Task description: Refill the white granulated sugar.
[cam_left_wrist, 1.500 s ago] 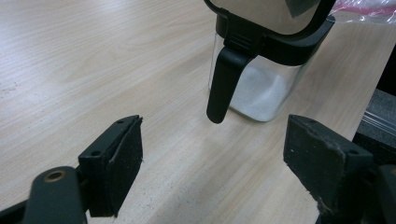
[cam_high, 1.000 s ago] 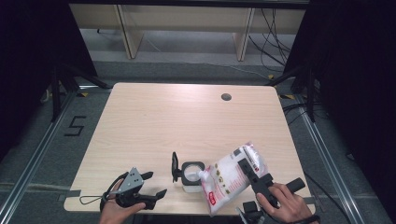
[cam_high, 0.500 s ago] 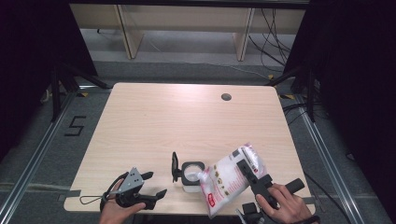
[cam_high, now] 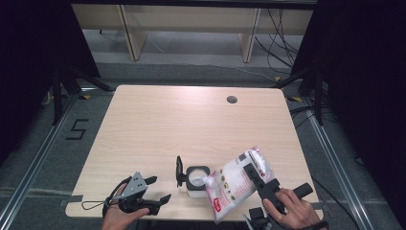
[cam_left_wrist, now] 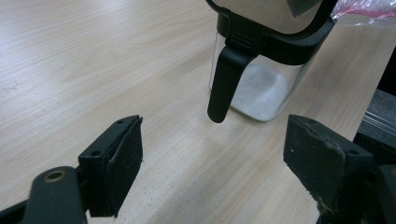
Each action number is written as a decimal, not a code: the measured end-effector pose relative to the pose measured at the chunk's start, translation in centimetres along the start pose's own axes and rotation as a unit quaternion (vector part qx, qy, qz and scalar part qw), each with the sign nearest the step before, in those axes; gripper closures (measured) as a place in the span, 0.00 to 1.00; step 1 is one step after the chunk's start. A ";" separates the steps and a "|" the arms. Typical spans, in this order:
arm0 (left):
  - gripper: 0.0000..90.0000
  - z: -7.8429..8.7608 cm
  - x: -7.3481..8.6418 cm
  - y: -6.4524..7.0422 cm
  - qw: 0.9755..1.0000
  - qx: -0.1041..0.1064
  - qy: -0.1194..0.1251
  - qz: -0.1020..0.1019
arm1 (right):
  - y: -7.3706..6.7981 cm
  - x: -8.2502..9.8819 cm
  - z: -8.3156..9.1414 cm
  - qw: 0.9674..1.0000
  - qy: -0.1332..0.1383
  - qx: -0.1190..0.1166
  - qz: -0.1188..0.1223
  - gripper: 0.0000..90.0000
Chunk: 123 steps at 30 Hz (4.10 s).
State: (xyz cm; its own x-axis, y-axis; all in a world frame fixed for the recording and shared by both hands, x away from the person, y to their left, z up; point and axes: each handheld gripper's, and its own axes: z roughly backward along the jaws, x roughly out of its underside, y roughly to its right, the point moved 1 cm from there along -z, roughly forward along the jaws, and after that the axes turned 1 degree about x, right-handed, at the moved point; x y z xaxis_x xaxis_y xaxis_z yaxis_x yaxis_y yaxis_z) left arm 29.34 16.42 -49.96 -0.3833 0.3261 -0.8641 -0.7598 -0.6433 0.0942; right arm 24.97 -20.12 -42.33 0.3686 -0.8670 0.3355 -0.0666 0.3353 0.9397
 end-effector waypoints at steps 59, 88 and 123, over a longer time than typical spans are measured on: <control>0.21 0.0 0.0 0.0 1.000 0.000 0.000 -0.001 | 0.0 0.0 0.0 1.000 0.001 -0.002 -0.005 0.58; 0.21 -0.1 0.0 0.1 1.000 0.001 0.002 0.008 | 0.0 -0.1 -0.1 1.000 0.005 0.005 -0.005 0.58; 0.21 0.0 0.0 -0.1 1.000 0.000 0.000 0.000 | 0.1 -0.1 -0.2 1.000 0.006 0.001 -0.005 0.59</control>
State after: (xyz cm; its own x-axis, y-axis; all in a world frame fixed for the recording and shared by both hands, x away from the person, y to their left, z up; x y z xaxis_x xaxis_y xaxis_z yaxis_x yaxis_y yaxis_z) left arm 29.40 16.44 -49.95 -0.3842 0.3259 -0.8638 -0.7590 -0.6441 0.0946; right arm 25.12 -19.88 -42.25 0.3812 -0.8657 0.3246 -0.0647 0.3252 0.9434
